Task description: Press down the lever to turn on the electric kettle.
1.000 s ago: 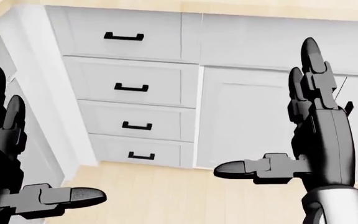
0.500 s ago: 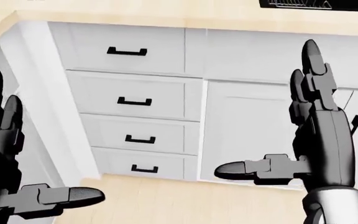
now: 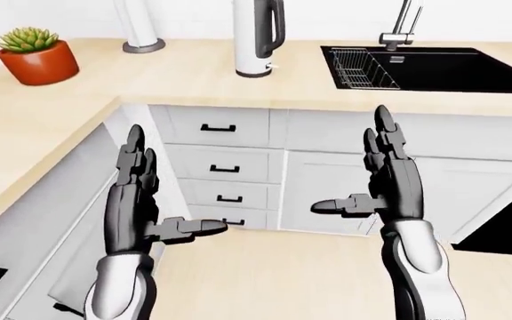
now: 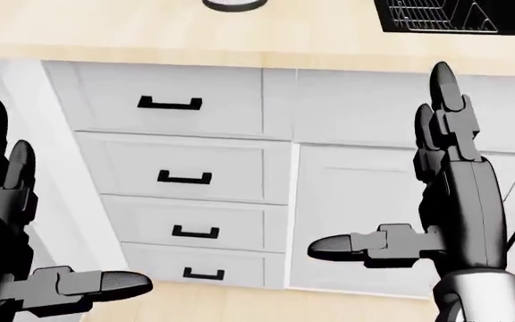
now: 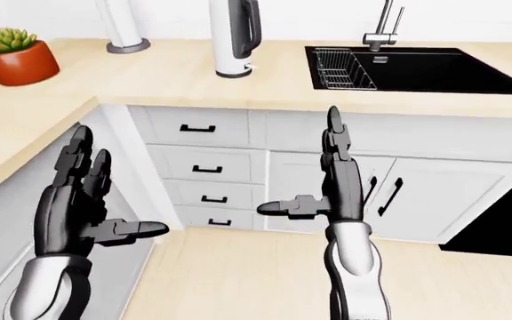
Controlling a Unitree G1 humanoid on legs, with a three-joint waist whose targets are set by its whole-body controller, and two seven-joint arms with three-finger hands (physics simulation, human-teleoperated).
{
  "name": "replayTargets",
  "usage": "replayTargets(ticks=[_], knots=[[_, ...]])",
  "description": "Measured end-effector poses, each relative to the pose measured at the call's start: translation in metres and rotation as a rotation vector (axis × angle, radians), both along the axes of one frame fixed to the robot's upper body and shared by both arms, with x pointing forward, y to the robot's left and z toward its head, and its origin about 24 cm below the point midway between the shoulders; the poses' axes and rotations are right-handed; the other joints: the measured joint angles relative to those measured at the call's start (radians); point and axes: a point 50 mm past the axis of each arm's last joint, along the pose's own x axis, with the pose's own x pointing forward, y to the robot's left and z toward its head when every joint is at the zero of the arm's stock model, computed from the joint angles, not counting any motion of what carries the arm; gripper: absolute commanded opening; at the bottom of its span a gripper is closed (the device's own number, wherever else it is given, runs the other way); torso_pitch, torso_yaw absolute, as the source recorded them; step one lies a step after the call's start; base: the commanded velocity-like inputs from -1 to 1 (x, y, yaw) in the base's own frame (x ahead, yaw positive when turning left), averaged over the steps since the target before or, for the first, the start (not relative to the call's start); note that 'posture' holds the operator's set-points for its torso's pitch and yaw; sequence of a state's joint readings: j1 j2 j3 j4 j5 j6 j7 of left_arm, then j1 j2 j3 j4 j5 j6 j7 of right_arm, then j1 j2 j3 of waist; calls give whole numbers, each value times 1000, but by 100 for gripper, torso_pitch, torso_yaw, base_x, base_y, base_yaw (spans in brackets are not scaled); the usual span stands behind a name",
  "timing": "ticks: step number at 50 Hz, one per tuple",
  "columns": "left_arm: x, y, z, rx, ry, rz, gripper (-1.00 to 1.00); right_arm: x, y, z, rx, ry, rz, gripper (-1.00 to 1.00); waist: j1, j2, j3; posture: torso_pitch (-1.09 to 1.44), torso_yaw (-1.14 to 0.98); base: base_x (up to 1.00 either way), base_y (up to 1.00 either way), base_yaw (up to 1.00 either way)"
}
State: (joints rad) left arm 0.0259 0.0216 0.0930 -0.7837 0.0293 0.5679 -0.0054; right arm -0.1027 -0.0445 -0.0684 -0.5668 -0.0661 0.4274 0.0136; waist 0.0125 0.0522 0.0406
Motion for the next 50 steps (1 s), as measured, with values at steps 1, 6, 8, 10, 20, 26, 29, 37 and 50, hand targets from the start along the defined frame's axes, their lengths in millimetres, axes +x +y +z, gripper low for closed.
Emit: replayTargets(ticks=[1, 6, 8, 10, 20, 26, 29, 37, 50], knots=[[0, -1, 2, 1, -10, -4, 100, 0, -1, 1, -1, -6, -5, 100, 2, -11, -1, 0, 0, 31, 0, 0], [-1, -1, 7, 5, -41, -8, 100, -2, 1, 9, -4, -50, 0, 100, 17, -72, -4, 0, 0, 32, 0, 0], [0, -2, 7, 2, -46, -11, 100, -2, 1, 10, -10, -57, 2, 100, 11, -101, -12, 0, 0, 31, 0, 0], [2, -6, 1, -9, -18, -32, 100, -1, -4, 4, -13, -30, -18, 100, -3, -90, 6, 0, 0, 32, 0, 0], [0, -5, 7, -4, -49, -35, 100, -2, -2, 7, -24, -41, -15, 100, -32, -13, 2, 0, 0, 32, 0, 0], [1, 1, -2, 0, 4, 2, 100, -1, 5, -2, -15, 6, 21, 100, 0, 12, 3, 0, 0, 32, 0, 0], [1, 0, 1, 1, -15, -5, 100, -2, 3, 2, -17, -10, 11, 100, 5, -15, -5, 0, 0, 31, 0, 0], [1, -5, 2, -8, -26, -29, 100, -2, 1, 5, -27, -31, 0, 100, -4, -88, 0, 0, 0, 24, 0, 0], [-1, -4, 7, 5, -50, -25, 100, -4, 5, 10, -28, -52, 16, 100, -20, 8, -5, 0, 0, 24, 0, 0]])
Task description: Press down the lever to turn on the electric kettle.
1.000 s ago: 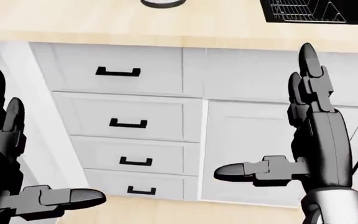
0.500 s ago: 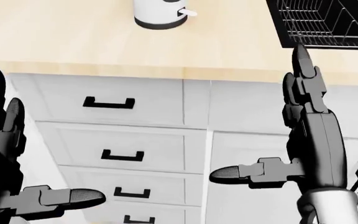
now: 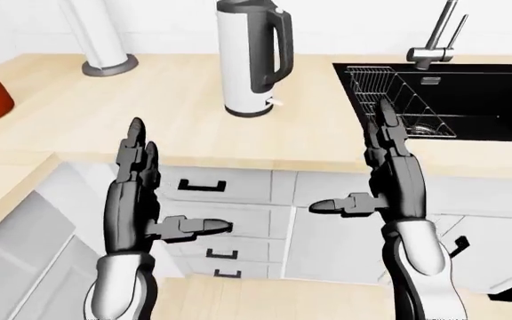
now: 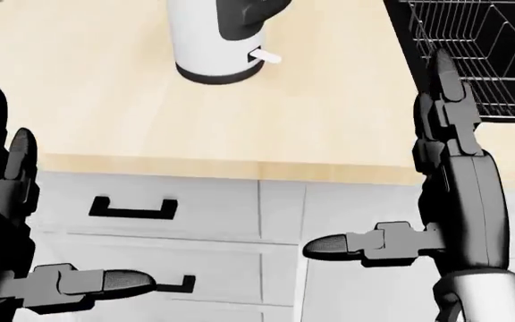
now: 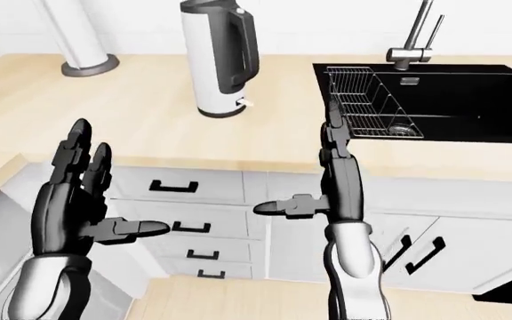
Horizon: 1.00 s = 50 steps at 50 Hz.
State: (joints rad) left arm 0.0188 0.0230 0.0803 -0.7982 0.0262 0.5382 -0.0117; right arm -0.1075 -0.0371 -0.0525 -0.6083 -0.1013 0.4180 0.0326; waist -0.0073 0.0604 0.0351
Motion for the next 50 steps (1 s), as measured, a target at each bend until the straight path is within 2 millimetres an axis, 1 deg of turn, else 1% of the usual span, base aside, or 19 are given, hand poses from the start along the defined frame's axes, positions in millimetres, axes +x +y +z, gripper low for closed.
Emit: replayTargets(ticks=[3, 5, 10, 12, 13, 14, 15, 17, 19, 23, 26, 27, 29, 32, 36, 39, 41, 44, 50], knots=[[1, 4, -8, -4, 47, 23, 100, 0, 4, -6, -2, 36, 28, 100, 15, 2, 6, 0, 0, 24, 0, 0], [1, 3, -7, -4, 45, 20, 100, -1, 4, -4, -7, 32, 26, 100, 18, -11, 0, 0, 0, 24, 0, 0], [-1, 1, 2, -1, 0, 10, 100, -3, 5, 8, -20, -25, 30, 100, 30, -68, -1, 0, 0, 24, 0, 0], [-2, 2, 5, 0, -11, 15, 100, -3, 8, 12, -26, -38, 41, 100, 32, -103, -6, 0, 0, 23, 0, 0], [-2, 1, 6, -6, -16, 9, 100, -4, 7, 13, -34, -42, 41, 100, 26, -107, -9, 0, 0, 23, 0, 0], [-1, -1, 4, -12, -7, -1, 100, -3, 6, 13, -38, -36, 38, 100, 16, -95, -1, 0, 0, 23, 0, 0], [0, -2, 2, -14, 6, -10, 100, -2, 6, 11, -41, -21, 34, 100, 10, -95, 6, 0, 0, 23, 0, 0], [1, -3, 0, -17, 22, -21, 100, -1, 7, 8, -46, 6, 34, 100, 1, -100, 5, 0, 0, 23, 0, 0], [0, -2, 2, -16, 17, -16, 100, 0, 11, 10, -52, 4, 46, 100, 1, -87, 3, 0, 0, 21, 0, 0], [-2, 0, 10, -12, -21, -5, 100, -2, 15, 20, -65, -38, 65, 100, -3, -41, 9, 0, 0, 21, 0, 0], [-3, 1, 14, -9, -37, -2, 100, -3, 17, 24, -70, -55, 73, 100, -5, 10, -3, 0, 0, 20, 0, 0], [-2, 3, 12, -6, -31, 9, 100, -2, 20, 22, -66, -45, 84, 100, 1, -1, -1, 0, 0, 20, 0, 0], [-1, 6, 7, -10, 1, 28, 100, 0, 23, 17, -68, -14, 103, 100, 12, 2, 7, 0, 0, 19, 0, 0], [-1, 6, 7, -12, 10, 30, 100, 0, 21, 17, -68, -7, 100, 100, 17, -12, -2, 0, 0, 18, 0, 0], [-3, 4, 12, -9, -24, 18, 100, -2, 21, 24, -68, -42, 92, 100, 23, -55, -2, 0, 0, 18, 0, 0], [-3, 4, 14, -8, -35, 20, 100, -2, 22, 26, -68, -55, 102, 100, 25, -108, -11, 0, 0, 14, 0, 0], [-2, 1, 10, -19, -19, 4, 100, -1, 19, 23, -73, -40, 88, 100, 8, -92, -2, 0, 0, 13, 0, 0], [0, -1, 4, -22, 16, -14, 100, 0, 16, 16, -69, 4, 65, 100, -3, -94, -1, 0, 0, 13, 0, 0], [-4, 1, 13, -13, -40, 1, 100, -2, 21, 25, -69, -48, 92, 100, -12, -42, 2, 0, 0, 4, 0, 0]])
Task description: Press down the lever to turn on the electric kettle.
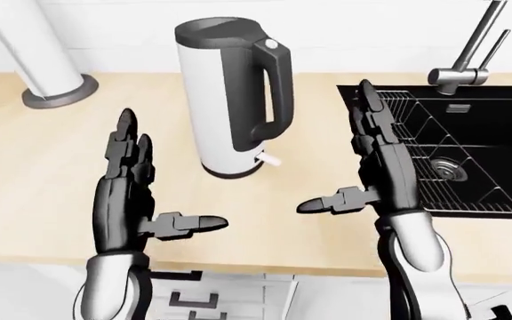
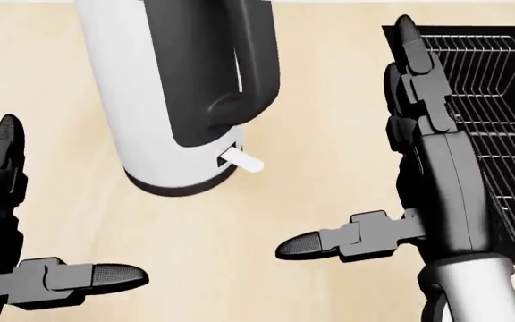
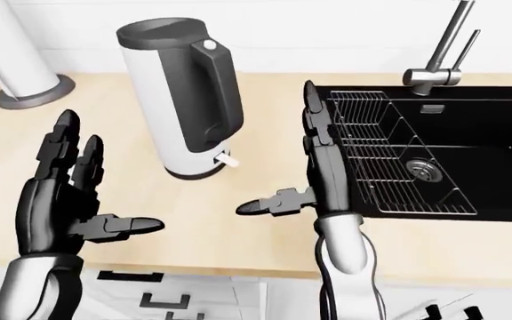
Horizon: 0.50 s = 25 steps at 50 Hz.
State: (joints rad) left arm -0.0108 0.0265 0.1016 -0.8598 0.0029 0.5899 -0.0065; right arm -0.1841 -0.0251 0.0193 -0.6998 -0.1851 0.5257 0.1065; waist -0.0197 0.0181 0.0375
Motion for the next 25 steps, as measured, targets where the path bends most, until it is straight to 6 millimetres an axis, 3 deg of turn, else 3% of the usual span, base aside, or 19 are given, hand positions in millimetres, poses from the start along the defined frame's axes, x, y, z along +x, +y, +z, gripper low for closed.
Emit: replayTargets(ticks=[1, 8, 15, 25], knots=[[0, 0, 1, 0, -7, -2, 100, 0, 0, 1, 0, -6, 2, 100, -3, 18, -6, 0, 0, 0, 0, 0], [3, 4, -11, -1, 57, 22, 100, 3, 3, -8, 7, 44, 22, 100, 13, -22, -15, 0, 0, 0, 0, 0], [1, 1, -6, 0, 25, 6, 100, 0, 2, -1, 12, 8, 19, 100, 20, -22, -26, 0, 0, 0, 0, 0], [1, 1, -6, -3, 29, 3, 100, 0, 4, 5, 34, 12, 39, 100, 23, -21, -20, 0, 0, 0, 0, 0]])
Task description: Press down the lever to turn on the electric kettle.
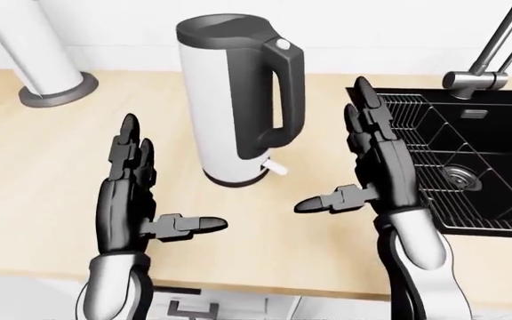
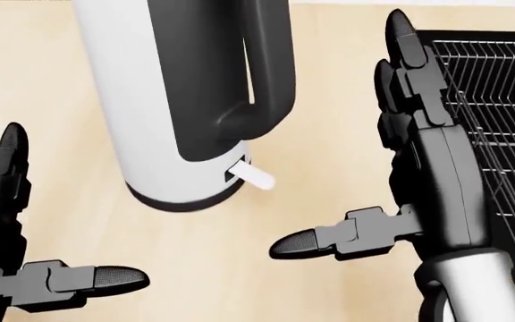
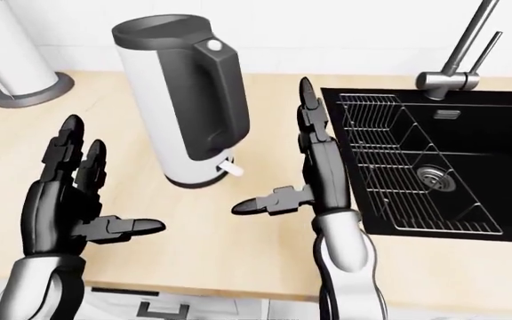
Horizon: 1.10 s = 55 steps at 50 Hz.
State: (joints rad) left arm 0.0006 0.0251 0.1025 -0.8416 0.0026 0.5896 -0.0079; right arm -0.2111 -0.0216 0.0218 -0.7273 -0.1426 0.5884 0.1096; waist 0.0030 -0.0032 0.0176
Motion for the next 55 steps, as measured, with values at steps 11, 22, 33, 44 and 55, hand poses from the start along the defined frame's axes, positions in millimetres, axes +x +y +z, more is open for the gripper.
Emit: replayTargets(ticks=[11, 22, 33, 44, 55], knots=[[0, 0, 0, -3, 0, -1, 100, -2, 2, 19, -7, -23, -1, 100, -1, 1, 3, 0, 0, 0, 0, 0], [0, 1, 0, -5, 2, 0, 100, 16, -1, 28, -66, 20, -14, 100, -2, 2, 4, 0, 0, 0, 0, 0], [1, 3, 2, -8, -1, 8, 100, 36, 2, 32, -132, 84, -23, 100, 0, 1, 4, 0, 0, 0, 0, 0], [0, 3, 1, -11, 0, 5, 100, 42, -4, 52, -126, 49, -26, 100, 2, 2, 1, 0, 0, 0, 0, 0], [1, 3, 1, -11, 4, 1, 100, 45, -5, 58, -124, 47, -26, 100, 3, 4, 2, 0, 0, 0, 0, 0]])
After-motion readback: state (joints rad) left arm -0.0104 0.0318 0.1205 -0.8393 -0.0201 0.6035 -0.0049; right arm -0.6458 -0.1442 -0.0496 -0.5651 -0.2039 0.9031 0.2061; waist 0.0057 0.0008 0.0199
